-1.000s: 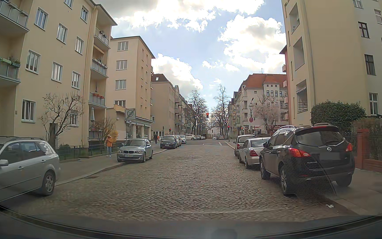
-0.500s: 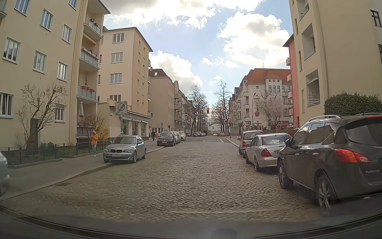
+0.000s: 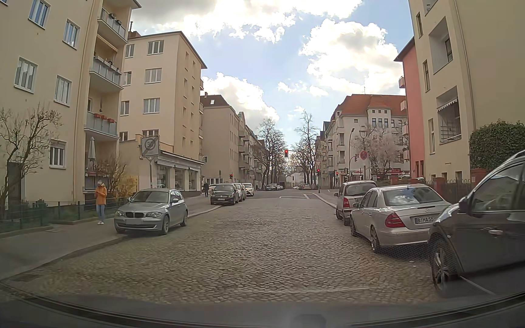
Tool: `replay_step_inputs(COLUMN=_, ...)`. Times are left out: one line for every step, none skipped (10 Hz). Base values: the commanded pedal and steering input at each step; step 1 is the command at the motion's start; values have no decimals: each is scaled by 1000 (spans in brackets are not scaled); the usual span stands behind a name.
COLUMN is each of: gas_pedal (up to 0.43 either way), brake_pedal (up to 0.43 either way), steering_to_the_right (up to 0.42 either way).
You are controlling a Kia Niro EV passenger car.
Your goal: Follow the waypoints while adhering to traffic rules and regulations
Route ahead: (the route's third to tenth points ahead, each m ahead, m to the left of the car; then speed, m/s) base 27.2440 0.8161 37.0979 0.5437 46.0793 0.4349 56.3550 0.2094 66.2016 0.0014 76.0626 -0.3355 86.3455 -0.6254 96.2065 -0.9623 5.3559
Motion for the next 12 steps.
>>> replay_step_inputs(gas_pedal=79, brake_pedal=30, steering_to_the_right=-1)
replay_step_inputs(gas_pedal=79, brake_pedal=30, steering_to_the_right=-1)
replay_step_inputs(gas_pedal=79, brake_pedal=30, steering_to_the_right=-2)
replay_step_inputs(gas_pedal=79, brake_pedal=30, steering_to_the_right=0)
replay_step_inputs(gas_pedal=79, brake_pedal=30, steering_to_the_right=-1)
replay_step_inputs(gas_pedal=79, brake_pedal=30, steering_to_the_right=-1)
replay_step_inputs(gas_pedal=79, brake_pedal=30, steering_to_the_right=1)
replay_step_inputs(gas_pedal=79, brake_pedal=30, steering_to_the_right=5)
replay_step_inputs(gas_pedal=79, brake_pedal=30, steering_to_the_right=9)
replay_step_inputs(gas_pedal=67, brake_pedal=30, steering_to_the_right=4)
replay_step_inputs(gas_pedal=67, brake_pedal=30, steering_to_the_right=-1)
replay_step_inputs(gas_pedal=67, brake_pedal=30, steering_to_the_right=0)
